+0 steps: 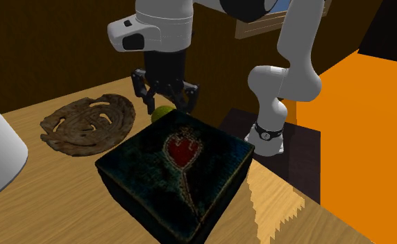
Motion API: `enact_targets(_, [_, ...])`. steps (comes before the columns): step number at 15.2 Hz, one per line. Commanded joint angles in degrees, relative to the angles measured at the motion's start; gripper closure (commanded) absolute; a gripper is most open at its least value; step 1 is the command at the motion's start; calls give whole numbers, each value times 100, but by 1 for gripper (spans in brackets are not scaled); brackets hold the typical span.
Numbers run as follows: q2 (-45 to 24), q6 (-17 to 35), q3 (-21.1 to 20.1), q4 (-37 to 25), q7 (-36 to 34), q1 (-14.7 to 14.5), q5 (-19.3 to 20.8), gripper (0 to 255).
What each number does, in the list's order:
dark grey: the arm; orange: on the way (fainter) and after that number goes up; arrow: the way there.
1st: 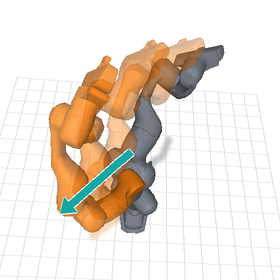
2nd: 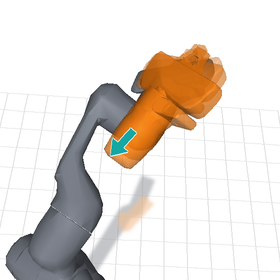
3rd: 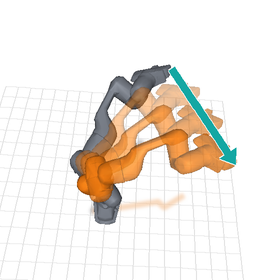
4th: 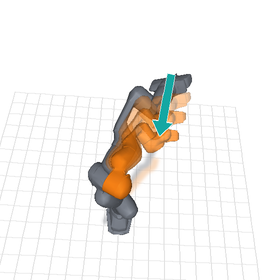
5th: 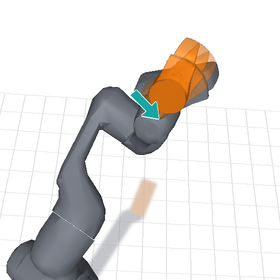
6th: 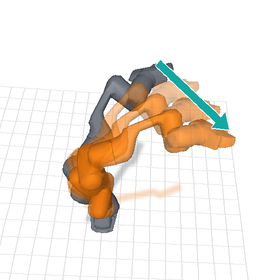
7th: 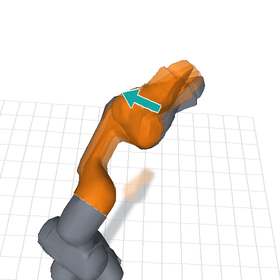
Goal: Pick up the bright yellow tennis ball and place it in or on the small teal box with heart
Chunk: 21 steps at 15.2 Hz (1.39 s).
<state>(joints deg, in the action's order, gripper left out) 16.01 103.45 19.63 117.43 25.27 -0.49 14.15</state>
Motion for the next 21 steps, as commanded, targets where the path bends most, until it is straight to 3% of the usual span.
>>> enact_targets(1, [-17, -134, -9, -126, 17, -5, -8, 255])
enact_targets(21, [-309, -1657, -67, -1954, 301, -54, -144, 255])
